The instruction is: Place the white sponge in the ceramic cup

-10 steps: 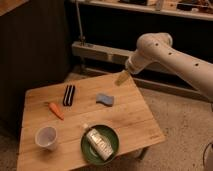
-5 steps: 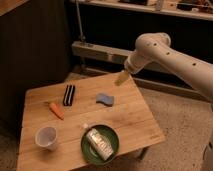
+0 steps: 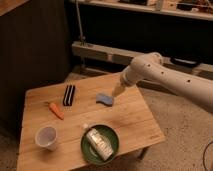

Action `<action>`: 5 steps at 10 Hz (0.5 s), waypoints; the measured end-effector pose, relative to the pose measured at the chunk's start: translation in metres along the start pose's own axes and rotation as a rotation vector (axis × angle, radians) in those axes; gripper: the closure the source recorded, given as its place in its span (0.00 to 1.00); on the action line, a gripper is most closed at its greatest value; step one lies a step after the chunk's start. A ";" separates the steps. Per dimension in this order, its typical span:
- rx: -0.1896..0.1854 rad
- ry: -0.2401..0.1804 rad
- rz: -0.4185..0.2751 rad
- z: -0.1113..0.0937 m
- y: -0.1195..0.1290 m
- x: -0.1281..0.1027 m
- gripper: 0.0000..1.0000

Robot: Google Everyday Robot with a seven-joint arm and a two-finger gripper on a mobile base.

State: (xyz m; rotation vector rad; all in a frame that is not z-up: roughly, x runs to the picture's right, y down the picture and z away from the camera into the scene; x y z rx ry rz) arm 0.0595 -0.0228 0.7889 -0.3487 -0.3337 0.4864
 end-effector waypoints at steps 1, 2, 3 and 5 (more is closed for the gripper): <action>-0.016 -0.021 -0.021 0.009 0.003 -0.007 0.20; -0.030 -0.035 -0.039 0.016 0.005 -0.012 0.20; -0.040 -0.041 -0.056 0.023 0.009 -0.016 0.20; -0.044 -0.028 -0.094 0.050 0.022 -0.010 0.20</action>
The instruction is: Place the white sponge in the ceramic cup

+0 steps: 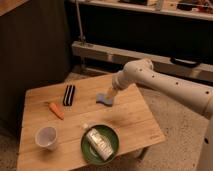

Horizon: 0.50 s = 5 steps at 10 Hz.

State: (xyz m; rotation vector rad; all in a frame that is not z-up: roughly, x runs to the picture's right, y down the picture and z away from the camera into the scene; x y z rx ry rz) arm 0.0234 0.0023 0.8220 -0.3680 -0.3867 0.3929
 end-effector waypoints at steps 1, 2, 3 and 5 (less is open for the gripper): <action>-0.002 0.007 -0.003 0.012 0.004 0.004 0.20; -0.008 0.017 -0.003 0.030 0.012 0.009 0.20; -0.013 0.023 0.003 0.043 0.016 0.016 0.20; -0.025 0.022 0.032 0.072 0.015 0.030 0.20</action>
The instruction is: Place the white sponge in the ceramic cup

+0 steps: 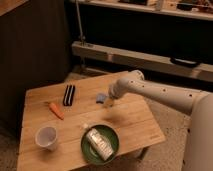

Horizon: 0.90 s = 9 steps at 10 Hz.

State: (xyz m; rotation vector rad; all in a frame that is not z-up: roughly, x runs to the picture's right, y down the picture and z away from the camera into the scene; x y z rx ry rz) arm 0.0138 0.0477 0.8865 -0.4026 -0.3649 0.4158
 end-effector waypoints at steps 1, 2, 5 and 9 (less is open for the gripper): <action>-0.002 -0.004 0.006 0.007 -0.004 0.001 0.20; -0.005 -0.008 0.006 0.013 -0.007 -0.001 0.20; -0.034 -0.014 -0.024 0.037 -0.018 -0.022 0.20; -0.097 0.018 -0.048 0.059 -0.015 -0.030 0.20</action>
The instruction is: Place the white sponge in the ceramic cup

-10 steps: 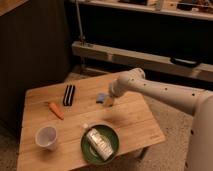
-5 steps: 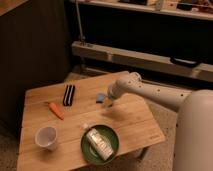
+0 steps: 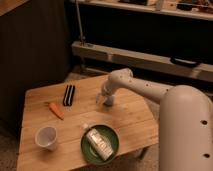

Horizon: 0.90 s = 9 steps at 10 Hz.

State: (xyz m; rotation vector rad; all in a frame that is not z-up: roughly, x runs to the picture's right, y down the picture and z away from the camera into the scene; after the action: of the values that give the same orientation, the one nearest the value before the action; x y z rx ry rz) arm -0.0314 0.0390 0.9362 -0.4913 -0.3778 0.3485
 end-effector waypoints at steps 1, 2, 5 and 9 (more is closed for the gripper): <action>-0.011 0.012 -0.001 0.003 0.003 0.003 0.20; -0.015 0.024 0.003 0.004 0.004 0.008 0.20; -0.023 0.062 0.006 0.010 0.004 0.016 0.20; -0.063 0.097 0.021 0.026 0.000 0.016 0.20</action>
State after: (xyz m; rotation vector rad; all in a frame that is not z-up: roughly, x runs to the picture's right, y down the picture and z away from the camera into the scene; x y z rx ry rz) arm -0.0288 0.0554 0.9614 -0.5716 -0.2906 0.3322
